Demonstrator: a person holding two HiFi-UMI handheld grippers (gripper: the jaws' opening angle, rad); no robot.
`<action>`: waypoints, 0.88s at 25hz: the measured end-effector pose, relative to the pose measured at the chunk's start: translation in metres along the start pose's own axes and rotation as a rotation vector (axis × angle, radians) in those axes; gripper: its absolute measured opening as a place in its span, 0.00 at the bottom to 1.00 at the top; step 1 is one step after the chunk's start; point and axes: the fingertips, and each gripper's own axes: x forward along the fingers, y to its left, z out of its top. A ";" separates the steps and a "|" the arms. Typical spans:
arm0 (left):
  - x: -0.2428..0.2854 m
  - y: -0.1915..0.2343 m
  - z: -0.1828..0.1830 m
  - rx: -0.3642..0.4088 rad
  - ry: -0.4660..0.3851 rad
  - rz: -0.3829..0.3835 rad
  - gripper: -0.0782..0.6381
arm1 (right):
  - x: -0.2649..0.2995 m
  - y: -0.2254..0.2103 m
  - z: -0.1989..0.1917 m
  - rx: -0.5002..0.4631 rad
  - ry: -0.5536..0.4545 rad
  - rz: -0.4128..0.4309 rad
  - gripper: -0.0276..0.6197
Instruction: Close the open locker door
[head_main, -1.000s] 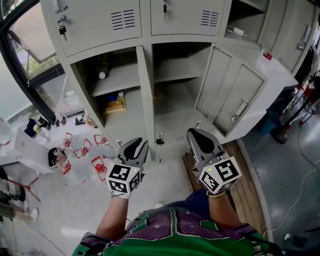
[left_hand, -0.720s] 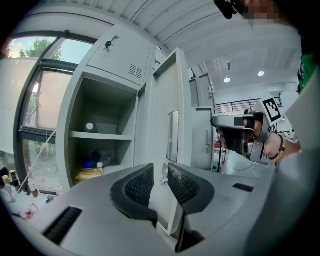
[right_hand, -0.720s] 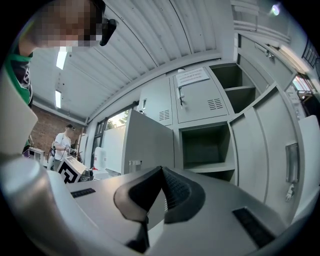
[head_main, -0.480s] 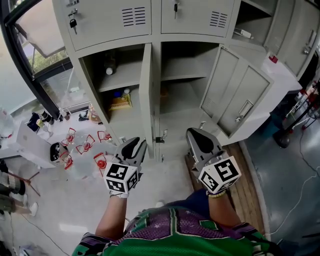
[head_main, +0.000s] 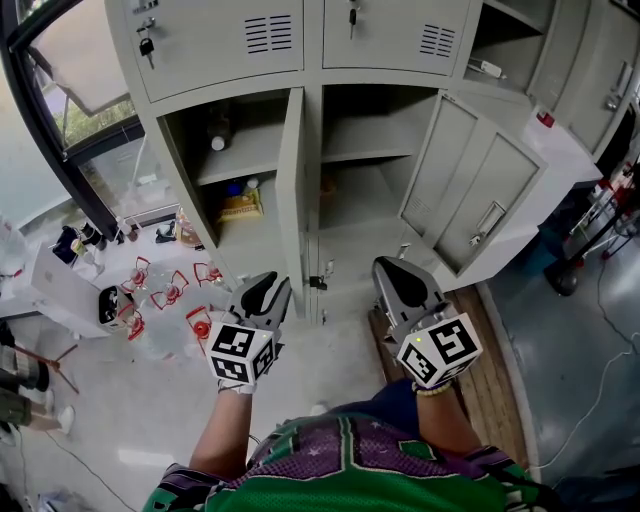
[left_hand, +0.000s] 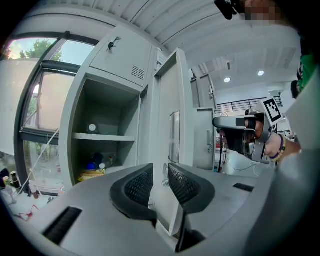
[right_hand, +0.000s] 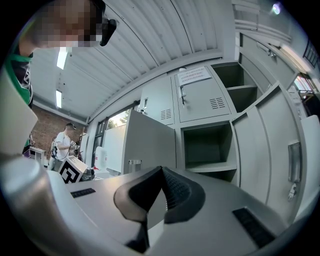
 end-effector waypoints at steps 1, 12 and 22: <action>-0.001 0.000 0.000 -0.001 -0.002 -0.001 0.26 | 0.000 0.000 -0.001 0.000 0.001 -0.001 0.05; -0.018 -0.010 0.007 -0.002 -0.024 -0.019 0.26 | 0.008 0.013 -0.005 -0.014 0.012 0.026 0.05; -0.019 -0.037 0.025 0.010 -0.069 -0.097 0.31 | 0.003 0.010 -0.003 -0.016 0.007 0.011 0.05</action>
